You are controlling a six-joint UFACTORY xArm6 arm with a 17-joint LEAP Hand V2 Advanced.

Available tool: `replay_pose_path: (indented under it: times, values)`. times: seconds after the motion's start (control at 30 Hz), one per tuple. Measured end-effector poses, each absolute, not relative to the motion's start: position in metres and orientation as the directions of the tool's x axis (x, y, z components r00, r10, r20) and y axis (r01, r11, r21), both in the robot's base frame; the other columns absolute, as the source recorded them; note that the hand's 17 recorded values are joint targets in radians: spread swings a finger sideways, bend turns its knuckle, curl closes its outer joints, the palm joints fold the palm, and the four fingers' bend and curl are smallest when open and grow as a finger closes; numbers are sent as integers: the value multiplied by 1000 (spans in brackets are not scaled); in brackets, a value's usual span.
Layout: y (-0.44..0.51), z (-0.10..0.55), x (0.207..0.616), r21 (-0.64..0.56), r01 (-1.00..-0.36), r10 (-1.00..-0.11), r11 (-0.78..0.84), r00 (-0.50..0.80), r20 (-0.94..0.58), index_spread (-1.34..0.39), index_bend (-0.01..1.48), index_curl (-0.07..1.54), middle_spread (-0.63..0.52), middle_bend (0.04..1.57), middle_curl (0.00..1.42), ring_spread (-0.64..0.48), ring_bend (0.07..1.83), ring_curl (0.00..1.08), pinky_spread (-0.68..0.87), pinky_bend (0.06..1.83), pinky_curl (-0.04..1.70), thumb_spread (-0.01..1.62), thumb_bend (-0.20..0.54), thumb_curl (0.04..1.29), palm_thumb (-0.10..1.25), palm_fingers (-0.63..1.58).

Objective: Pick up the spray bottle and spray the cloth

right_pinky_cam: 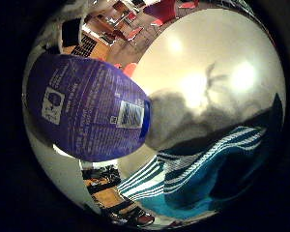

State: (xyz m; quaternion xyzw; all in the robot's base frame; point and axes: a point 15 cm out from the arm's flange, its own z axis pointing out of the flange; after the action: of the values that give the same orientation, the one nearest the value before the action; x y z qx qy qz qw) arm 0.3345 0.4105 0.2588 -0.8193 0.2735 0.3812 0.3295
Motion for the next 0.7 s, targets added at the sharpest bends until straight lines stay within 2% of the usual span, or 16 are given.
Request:
replay_pose_path:
  times: [0.2,0.3,0.37,0.5,0.7]
  values:
    - [405,259,333,-327,-687,-207,-649,573,-793,-349,274,740,-102,942,583,-233,1243,518,-497,918,830,757,-31,687,820,774]
    - [403,257,332,-319,-684,-215,-656,575,-790,-392,194,710,-119,881,581,-237,1240,518,-490,869,814,841,-27,647,821,652]
    - [401,255,333,-312,-684,-223,-659,574,-788,-422,194,675,-139,846,581,-240,1206,511,-430,787,809,915,-27,611,806,494]
    - [397,253,335,-300,-691,-238,-658,568,-788,-447,252,641,-134,780,572,-233,1126,493,-271,649,801,976,-26,561,790,343]
    - [392,248,334,-266,-693,-271,-670,562,-781,-394,211,553,-130,666,536,-211,983,457,-17,596,787,988,-27,506,778,204]
